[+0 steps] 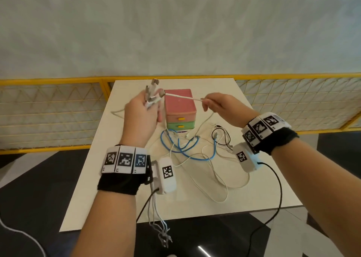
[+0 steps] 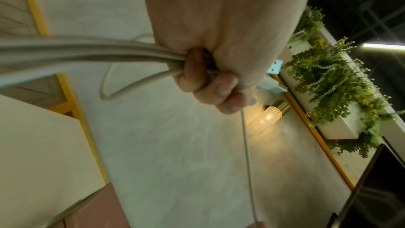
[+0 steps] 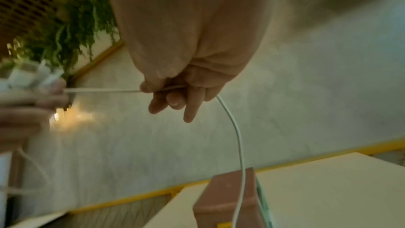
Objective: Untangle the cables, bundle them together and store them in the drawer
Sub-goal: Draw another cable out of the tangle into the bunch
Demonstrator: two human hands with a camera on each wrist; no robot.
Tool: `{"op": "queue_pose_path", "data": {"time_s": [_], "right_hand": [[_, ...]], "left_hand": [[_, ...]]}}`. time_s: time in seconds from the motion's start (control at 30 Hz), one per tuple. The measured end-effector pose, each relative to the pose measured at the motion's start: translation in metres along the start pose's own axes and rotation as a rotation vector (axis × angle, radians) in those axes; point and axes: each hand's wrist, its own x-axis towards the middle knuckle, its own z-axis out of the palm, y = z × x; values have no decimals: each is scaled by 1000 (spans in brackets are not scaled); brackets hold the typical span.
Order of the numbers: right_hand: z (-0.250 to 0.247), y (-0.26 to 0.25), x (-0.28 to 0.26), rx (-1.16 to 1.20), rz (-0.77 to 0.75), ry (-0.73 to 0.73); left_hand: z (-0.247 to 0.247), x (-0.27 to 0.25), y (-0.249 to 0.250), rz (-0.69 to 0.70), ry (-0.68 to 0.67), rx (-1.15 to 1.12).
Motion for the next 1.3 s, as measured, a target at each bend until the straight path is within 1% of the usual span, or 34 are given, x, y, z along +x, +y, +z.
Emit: {"op": "queue_pose_path", "data": {"time_s": [0.07, 0.13, 0.2, 0.27, 0.3, 0.33, 0.4, 0.43, 0.5, 0.57, 0.6, 0.63, 0.67, 0.73, 0.8, 0.9, 0.97, 1.0, 1.03, 1.07, 1.1, 1.13, 1.2, 1.23, 1.3], "right_hand": [[4, 3, -2, -16, 41, -22], [8, 1, 0, -37, 20, -14], [11, -7, 4, -36, -59, -12], [11, -16, 10, -54, -165, -9], [10, -20, 12, -65, -207, -7], [8, -22, 14, -69, -233, -7], [4, -19, 13, -52, -230, 4], [3, -15, 11, -35, -200, 11], [5, -2, 5, 1, -88, 18], [7, 15, -1, 22, 36, 17], [8, 22, -3, 21, 83, 11], [7, 25, -6, 8, 120, 4], [7, 27, -6, -14, 146, -2], [6, 24, -6, -46, 148, 3], [6, 16, 0, -57, 95, 14], [4, 2, 10, -77, -32, 7], [2, -7, 16, -107, -134, 29], [-1, -10, 17, -125, -182, 38], [-4, -11, 18, -138, -219, 46], [-6, -10, 18, -132, -235, 51], [-8, -6, 16, -103, -228, 53], [-9, 0, 14, -65, -190, 54], [-12, 11, 6, -19, -48, 41], [-12, 14, 2, -31, 17, 23], [-13, 13, -4, -55, 79, -37]], "left_hand": [[-2, 0, 1, 25, 37, 10], [3, -1, 2, -1, 22, 26], [12, -5, 3, -10, -70, 28], [24, -7, 3, -21, -217, 52], [28, -9, 4, -34, -268, 55], [30, -9, 5, -35, -286, 49], [28, -7, 7, 5, -247, 54], [24, -5, 7, 39, -199, 56], [13, -2, 10, 92, -62, -2], [0, 2, 11, 92, 90, -134], [-6, 4, 10, 86, 144, -154], [-10, 6, 8, 74, 171, -135], [-13, 7, 7, 55, 169, -106], [-14, 7, 6, 41, 128, -77], [-9, 3, 13, 64, 53, -67], [11, -6, 24, 77, -153, -30], [24, -8, 23, 42, -288, 42], [28, -8, 21, 27, -336, 79], [30, -7, 19, 21, -353, 95], [29, -7, 19, 26, -329, 89], [26, -8, 19, 44, -275, 67], [22, -8, 20, 66, -205, 35], [16, -7, 21, 99, -94, -31], [14, -7, 22, 113, -70, -55], [12, -8, 22, 129, -60, -71]]}}
